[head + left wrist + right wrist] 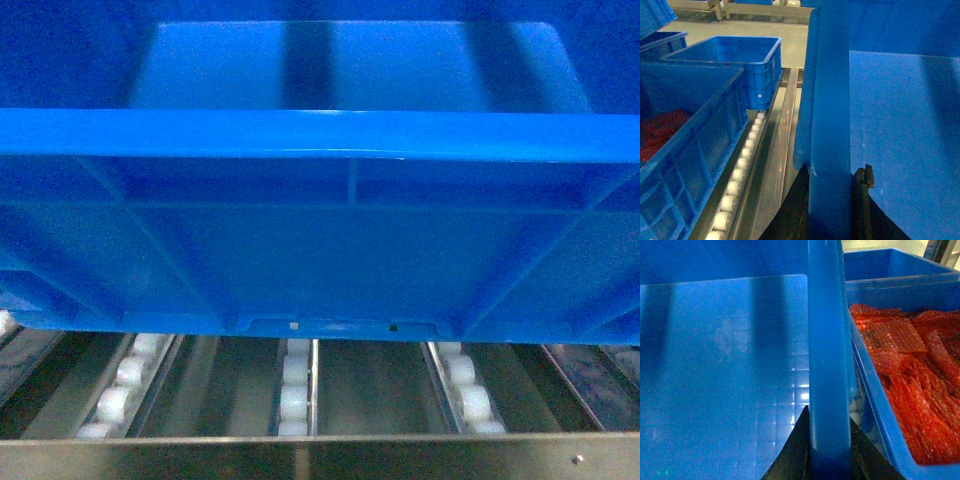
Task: Place box next to blue box on left shelf
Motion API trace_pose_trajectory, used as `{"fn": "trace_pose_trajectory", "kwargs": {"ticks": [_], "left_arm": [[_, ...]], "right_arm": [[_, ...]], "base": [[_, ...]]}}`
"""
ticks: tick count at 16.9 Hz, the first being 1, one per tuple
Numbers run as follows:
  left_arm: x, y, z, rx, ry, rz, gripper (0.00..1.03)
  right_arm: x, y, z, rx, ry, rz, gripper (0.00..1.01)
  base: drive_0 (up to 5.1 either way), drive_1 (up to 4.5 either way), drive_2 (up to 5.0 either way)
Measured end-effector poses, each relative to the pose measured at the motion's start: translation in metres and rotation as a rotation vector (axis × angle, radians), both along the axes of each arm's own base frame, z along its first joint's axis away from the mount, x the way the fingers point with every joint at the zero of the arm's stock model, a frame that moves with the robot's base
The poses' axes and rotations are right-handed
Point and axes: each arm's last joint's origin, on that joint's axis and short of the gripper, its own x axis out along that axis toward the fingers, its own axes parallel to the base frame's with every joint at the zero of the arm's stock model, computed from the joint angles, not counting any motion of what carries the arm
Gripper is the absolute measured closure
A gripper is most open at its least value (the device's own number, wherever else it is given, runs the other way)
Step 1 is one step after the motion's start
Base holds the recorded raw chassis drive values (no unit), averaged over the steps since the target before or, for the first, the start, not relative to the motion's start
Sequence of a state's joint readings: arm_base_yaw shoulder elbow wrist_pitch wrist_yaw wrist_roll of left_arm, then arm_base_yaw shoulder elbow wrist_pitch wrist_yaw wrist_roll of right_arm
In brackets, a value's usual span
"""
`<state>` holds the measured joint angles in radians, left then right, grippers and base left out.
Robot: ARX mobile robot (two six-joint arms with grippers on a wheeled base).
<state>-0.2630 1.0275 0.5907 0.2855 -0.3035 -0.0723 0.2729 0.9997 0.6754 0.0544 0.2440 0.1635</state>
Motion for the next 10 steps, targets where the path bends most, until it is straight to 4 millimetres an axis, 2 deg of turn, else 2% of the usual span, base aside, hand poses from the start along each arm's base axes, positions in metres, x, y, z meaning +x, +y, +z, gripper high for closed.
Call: {"fn": "trace_pose_trajectory", "kwargs": {"ticks": [1, 10], "left_arm": [[0.0000, 0.0000, -0.0001, -0.001, 0.001, 0.001, 0.93], [0.0006, -0.0002, -0.0008, -0.001, 0.004, 0.000, 0.93]], "right_arm": [[-0.0001, 0.0000, 0.0000, -0.001, 0.001, 0.000, 0.93], [0.0006, 0.0001, -0.0007, -0.001, 0.003, -0.001, 0.93]], "base": [[0.1, 4.29, -4.2], [0.0, 0.00, 0.0]]}}
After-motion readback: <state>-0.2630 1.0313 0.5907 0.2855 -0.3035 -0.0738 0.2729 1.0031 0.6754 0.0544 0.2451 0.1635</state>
